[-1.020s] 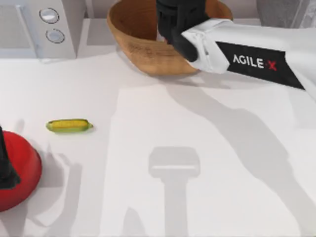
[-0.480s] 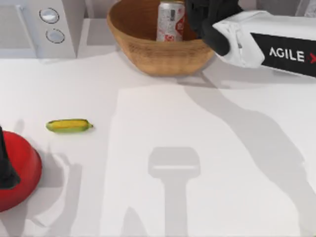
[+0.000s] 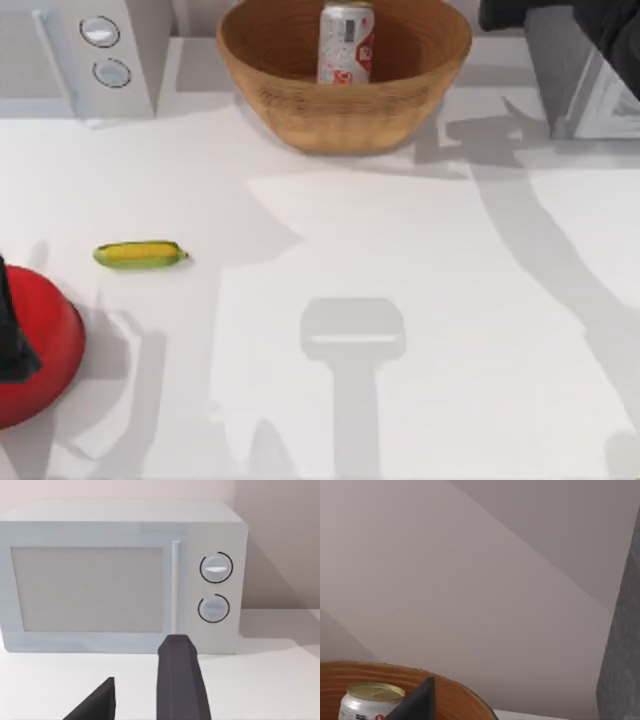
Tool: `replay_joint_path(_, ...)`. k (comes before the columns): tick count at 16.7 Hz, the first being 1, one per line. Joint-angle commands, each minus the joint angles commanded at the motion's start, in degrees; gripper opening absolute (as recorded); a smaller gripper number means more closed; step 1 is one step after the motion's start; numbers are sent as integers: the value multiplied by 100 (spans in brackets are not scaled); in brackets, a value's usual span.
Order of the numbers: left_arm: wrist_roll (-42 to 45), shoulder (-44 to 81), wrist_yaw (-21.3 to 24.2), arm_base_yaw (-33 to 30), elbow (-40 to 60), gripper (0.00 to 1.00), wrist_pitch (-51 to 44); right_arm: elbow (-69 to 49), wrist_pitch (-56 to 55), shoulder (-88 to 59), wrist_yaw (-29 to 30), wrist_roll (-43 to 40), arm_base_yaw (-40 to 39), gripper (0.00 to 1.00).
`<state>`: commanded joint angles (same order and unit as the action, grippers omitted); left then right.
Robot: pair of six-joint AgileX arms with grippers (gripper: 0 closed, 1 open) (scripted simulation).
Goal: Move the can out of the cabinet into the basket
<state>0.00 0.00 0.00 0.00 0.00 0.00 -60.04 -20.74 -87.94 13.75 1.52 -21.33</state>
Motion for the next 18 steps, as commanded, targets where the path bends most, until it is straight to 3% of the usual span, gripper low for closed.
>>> replay_joint_path(9, 0, 0, 0, 0, 0, 100, 0, 3916, 1130, 5186, -1212, -34, 1311, 100)
replay_joint_path(14, 0, 0, 0, 0, 0, 100, 0, 5334, 1693, 7634, -1397, -108, 1853, 100)
replay_joint_path(18, 0, 0, 0, 0, 0, 100, 0, 5907, 2006, 8647, -1385, -146, 2094, 100)
